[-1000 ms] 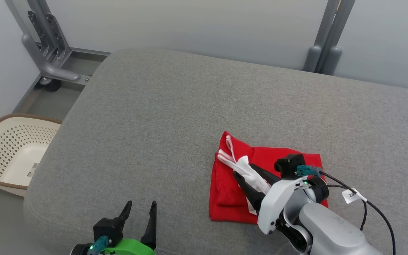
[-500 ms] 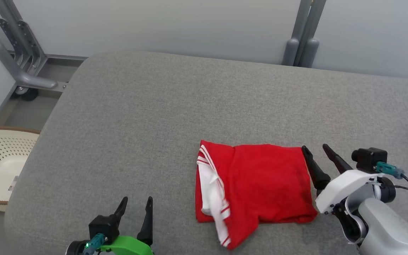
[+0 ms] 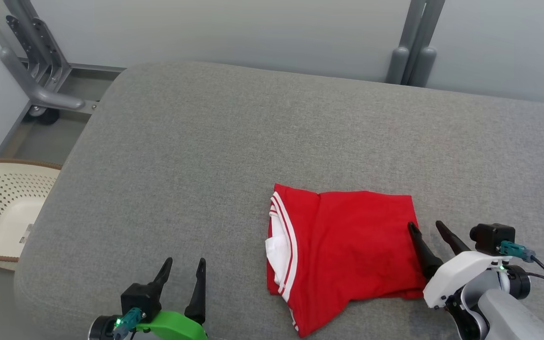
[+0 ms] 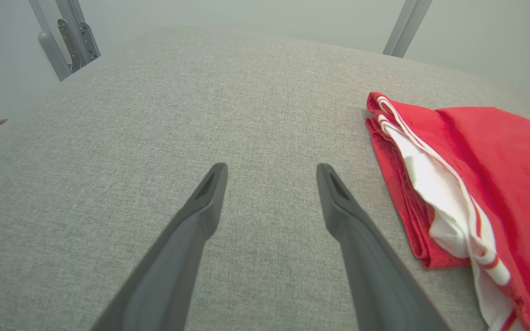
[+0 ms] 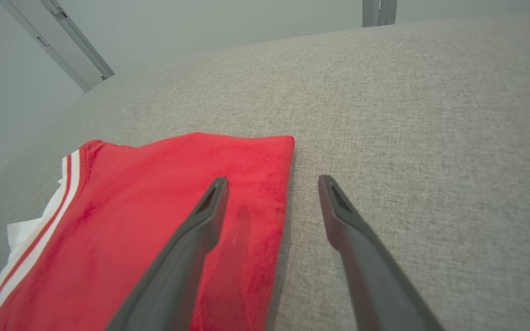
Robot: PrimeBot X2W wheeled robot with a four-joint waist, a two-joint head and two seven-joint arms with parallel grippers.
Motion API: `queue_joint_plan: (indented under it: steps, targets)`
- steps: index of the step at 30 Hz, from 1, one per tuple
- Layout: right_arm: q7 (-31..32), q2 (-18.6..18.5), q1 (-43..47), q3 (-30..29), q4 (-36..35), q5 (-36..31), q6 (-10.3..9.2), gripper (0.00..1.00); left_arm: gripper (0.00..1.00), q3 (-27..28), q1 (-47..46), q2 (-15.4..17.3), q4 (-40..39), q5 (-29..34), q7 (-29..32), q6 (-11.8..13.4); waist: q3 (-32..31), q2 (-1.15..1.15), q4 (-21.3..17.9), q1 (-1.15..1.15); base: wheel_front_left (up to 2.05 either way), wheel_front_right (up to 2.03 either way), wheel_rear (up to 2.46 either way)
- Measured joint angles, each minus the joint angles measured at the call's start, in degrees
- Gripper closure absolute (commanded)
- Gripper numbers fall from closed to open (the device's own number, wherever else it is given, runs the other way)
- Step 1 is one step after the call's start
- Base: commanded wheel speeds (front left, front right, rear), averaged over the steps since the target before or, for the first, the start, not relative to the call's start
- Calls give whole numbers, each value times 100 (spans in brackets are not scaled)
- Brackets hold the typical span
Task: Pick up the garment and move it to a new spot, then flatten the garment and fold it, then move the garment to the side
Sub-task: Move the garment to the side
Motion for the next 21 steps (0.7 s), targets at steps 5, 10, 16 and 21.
queue_joint_plan:
  steps: [5,10,16,21]
  targets:
    - [35,60,-109,-98,439,-101,0,0,0,-48,-26,0,-56,7,0,-11,76,0,169,0,0,0,0]
    - [35,175,-212,-154,724,-138,0,0,0,-78,-73,0,-127,30,0,-21,137,0,282,0,0,0,0]
    - [145,311,-331,26,982,-129,-1,8,0,-90,-73,1,-179,69,0,-27,201,0,395,0,0,0,0]
    - [219,299,-367,204,1026,-44,-1,100,0,-91,-73,1,-213,93,0,-27,214,0,401,0,0,0,0]
